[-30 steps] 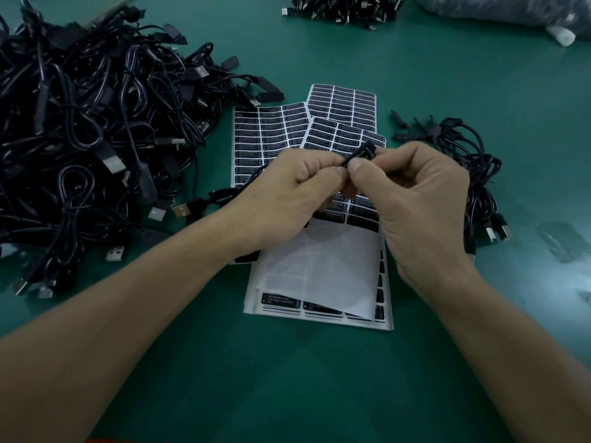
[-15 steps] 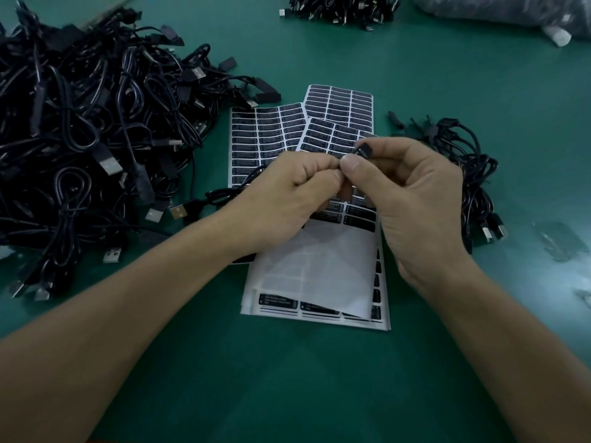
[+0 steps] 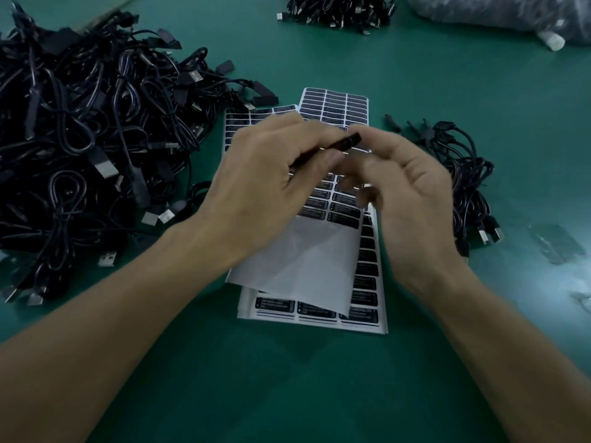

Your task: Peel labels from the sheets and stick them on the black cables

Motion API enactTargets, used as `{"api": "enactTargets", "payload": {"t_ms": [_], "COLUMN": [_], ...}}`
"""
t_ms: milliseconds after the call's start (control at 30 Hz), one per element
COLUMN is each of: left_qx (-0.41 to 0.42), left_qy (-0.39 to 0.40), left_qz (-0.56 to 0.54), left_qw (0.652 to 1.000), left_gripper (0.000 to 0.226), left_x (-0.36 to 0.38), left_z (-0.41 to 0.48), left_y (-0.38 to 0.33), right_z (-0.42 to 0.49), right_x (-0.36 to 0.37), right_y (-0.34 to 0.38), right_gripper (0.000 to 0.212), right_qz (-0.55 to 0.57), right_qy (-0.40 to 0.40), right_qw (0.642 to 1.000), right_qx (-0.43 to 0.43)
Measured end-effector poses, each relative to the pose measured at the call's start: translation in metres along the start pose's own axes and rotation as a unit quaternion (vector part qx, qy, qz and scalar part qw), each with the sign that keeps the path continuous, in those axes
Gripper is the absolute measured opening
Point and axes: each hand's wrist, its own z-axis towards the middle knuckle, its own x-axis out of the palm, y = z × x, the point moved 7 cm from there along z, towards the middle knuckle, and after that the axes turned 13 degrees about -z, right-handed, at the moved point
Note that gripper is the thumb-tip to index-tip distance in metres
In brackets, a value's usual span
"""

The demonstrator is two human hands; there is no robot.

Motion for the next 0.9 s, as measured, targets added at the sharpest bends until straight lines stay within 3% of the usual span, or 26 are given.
{"api": "enactTargets", "payload": {"t_ms": [133, 267, 367, 500, 600, 667, 833, 900], "left_qx": [0.037, 0.024, 0.002, -0.043, -0.072, -0.081, -0.181, -0.198], "left_qy": [-0.048, -0.053, -0.04, -0.021, -0.053, -0.104, -0.217, -0.214], "left_qz": [-0.027, -0.12, -0.186, -0.264, -0.313, -0.311, -0.288, -0.213], "left_qw": [0.998, 0.991, 0.982, 0.963, 0.946, 0.941, 0.915, 0.933], "left_gripper": [0.013, 0.011, 0.012, 0.016, 0.021, 0.022, 0.04, 0.045], "left_x": [-0.008, -0.007, -0.004, 0.002, -0.001, -0.013, -0.037, -0.043], "left_z": [0.0, 0.001, 0.0, -0.002, 0.0, 0.003, -0.002, -0.003], "left_y": [-0.011, -0.019, -0.023, -0.023, -0.015, -0.002, 0.034, 0.041], "right_z": [-0.004, -0.007, -0.009, -0.006, -0.006, -0.004, -0.003, 0.0], "right_x": [0.018, 0.03, 0.035, 0.034, 0.032, 0.027, 0.014, 0.001], "right_y": [0.002, 0.004, 0.01, 0.01, 0.004, 0.002, 0.006, 0.009], "right_gripper": [0.021, 0.017, 0.017, 0.035, 0.017, 0.01, 0.014, 0.017], "right_qz": [-0.159, -0.311, -0.307, -0.271, -0.298, -0.287, -0.223, -0.222], "right_qy": [0.081, 0.09, 0.08, 0.069, 0.065, 0.049, -0.005, -0.051], "right_qw": [0.983, 0.943, 0.942, 0.954, 0.948, 0.954, 0.973, 0.972], "right_qx": [-0.04, -0.081, -0.107, -0.107, -0.095, -0.075, -0.055, -0.047]}}
